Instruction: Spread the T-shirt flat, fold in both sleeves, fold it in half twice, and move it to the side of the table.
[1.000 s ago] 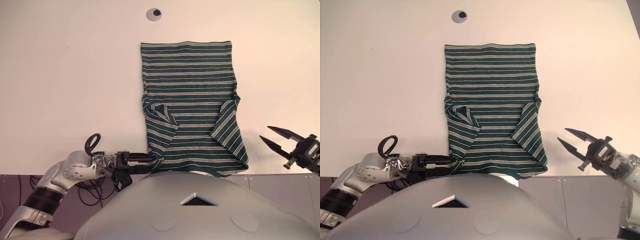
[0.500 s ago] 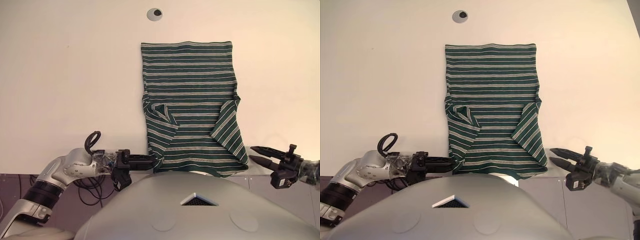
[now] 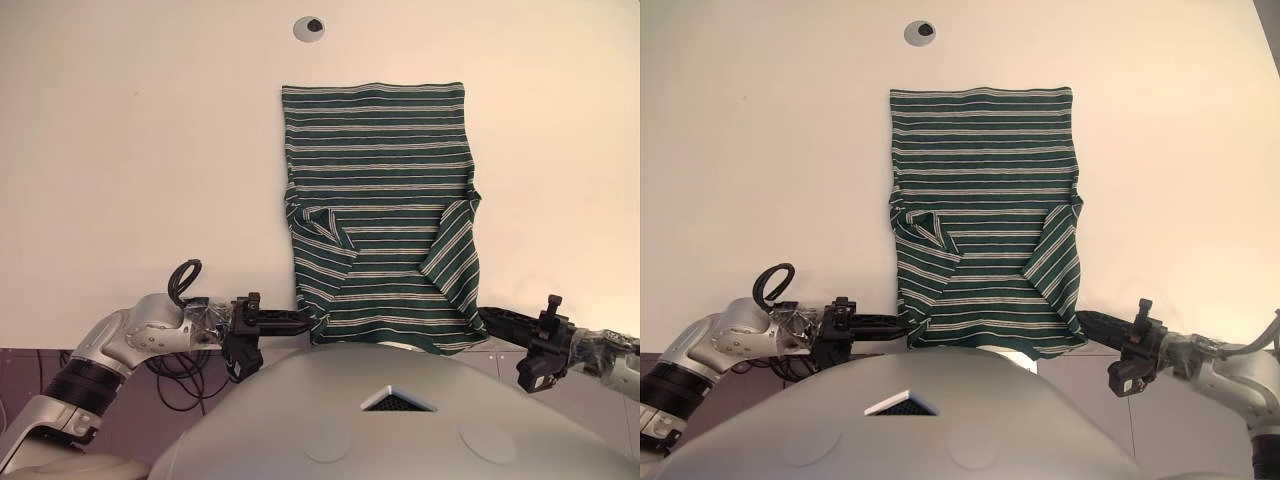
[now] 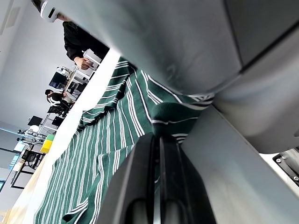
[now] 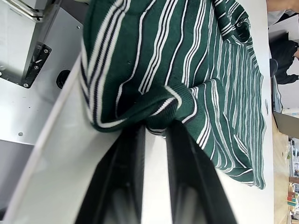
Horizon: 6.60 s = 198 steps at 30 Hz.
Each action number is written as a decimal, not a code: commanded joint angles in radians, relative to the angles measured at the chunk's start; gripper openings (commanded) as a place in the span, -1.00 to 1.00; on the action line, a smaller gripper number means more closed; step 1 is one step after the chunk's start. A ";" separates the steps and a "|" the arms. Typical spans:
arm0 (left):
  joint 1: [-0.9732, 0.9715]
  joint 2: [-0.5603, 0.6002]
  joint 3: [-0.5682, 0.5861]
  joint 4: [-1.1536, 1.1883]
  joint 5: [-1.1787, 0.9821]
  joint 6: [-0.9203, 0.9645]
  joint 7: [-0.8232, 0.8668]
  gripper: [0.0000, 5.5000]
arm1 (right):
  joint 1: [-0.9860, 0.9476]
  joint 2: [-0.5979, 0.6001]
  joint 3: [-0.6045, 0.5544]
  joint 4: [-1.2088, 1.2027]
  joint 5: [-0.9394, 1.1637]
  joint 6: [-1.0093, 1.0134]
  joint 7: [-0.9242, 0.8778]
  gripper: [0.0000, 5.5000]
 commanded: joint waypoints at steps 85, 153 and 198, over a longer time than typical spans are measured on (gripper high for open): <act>-0.839 -0.477 0.170 0.723 -0.539 0.935 -0.016 -1.00 | -1.034 0.258 0.392 0.421 0.706 1.163 0.093 -0.99; -0.496 0.308 -0.669 0.249 -0.374 0.207 0.299 0.04 | -0.313 -0.052 0.171 -0.004 0.791 0.659 0.500 0.07; -0.370 -0.073 -0.143 0.171 -0.061 0.369 -0.014 -0.92 | -0.626 -0.012 0.653 0.116 0.169 0.494 0.112 -0.99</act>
